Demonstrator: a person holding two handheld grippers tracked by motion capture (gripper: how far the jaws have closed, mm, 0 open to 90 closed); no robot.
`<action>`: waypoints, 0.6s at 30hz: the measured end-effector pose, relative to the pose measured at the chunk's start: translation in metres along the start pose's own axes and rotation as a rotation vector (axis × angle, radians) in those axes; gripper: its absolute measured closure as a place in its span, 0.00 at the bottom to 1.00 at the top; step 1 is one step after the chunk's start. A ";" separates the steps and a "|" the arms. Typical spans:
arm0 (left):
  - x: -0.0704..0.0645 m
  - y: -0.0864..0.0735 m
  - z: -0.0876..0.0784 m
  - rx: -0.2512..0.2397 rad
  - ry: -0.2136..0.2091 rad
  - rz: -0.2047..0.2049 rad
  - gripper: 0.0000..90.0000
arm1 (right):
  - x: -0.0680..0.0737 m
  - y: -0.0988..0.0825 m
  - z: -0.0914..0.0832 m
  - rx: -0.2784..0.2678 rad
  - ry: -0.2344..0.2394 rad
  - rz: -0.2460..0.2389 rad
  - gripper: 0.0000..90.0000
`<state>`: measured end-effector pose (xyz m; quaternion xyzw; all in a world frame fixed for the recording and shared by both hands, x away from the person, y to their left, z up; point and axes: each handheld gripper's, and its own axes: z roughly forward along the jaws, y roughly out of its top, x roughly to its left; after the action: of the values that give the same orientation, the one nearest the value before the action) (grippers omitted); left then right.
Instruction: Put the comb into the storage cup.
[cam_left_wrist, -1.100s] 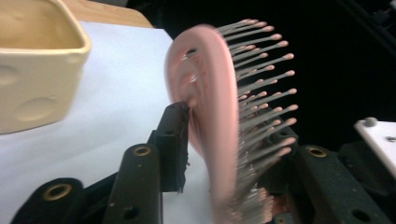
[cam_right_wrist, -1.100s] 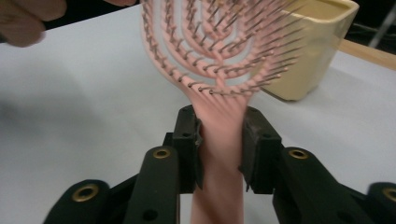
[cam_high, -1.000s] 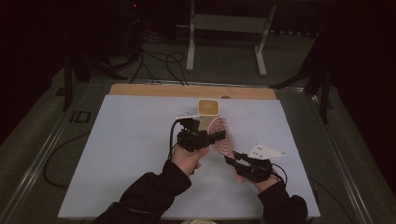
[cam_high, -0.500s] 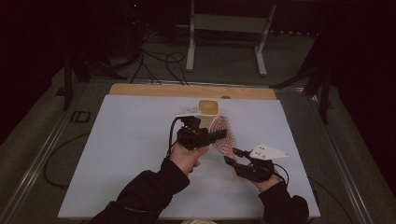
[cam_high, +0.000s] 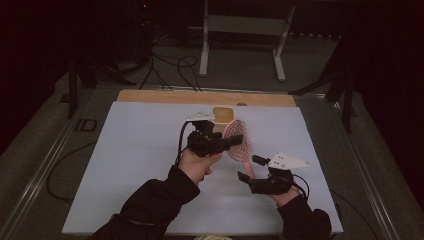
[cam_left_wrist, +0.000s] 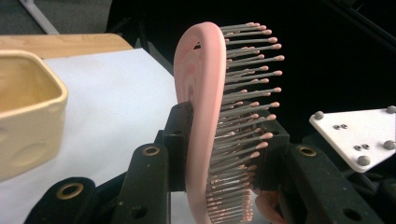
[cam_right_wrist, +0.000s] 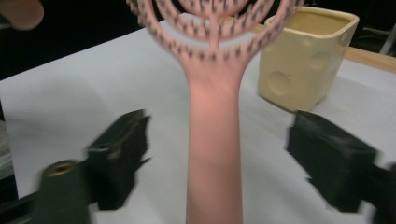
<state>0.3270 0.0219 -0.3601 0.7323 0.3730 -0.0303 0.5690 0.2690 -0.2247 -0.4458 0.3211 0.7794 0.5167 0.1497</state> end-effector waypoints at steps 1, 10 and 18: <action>0.000 0.001 -0.001 -0.005 0.004 0.007 0.73 | 0.000 0.000 -0.001 -0.003 0.004 0.003 0.16; 0.000 0.016 -0.013 -0.025 0.017 0.044 0.73 | -0.001 -0.001 -0.006 -0.007 0.006 -0.002 0.12; 0.002 0.024 -0.019 -0.040 0.031 0.063 0.73 | -0.005 -0.008 -0.012 -0.005 0.007 0.003 0.11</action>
<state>0.3353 0.0367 -0.3346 0.7324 0.3591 0.0065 0.5784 0.2634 -0.2388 -0.4486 0.3201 0.7781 0.5202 0.1469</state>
